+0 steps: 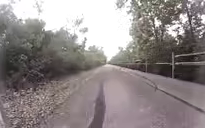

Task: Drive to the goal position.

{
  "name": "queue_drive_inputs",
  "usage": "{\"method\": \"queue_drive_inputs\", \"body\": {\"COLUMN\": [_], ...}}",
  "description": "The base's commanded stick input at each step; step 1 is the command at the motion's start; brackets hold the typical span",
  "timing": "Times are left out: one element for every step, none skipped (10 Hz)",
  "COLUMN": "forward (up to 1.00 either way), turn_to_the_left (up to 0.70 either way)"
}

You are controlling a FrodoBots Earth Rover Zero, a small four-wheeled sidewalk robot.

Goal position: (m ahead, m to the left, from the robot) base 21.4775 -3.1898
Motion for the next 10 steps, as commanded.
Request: {"method": "queue_drive_inputs", "body": {"forward": [0.7, 0.7, 0.7, 0.7, 0.7, 0.7, 0.7, 0.7, 0.7, 0.7], "turn_to_the_left": [0.0, 0.0, 0.0, 0.0, 0.0, 0.0, 0.0, 0.0, 0.0, 0.0]}}
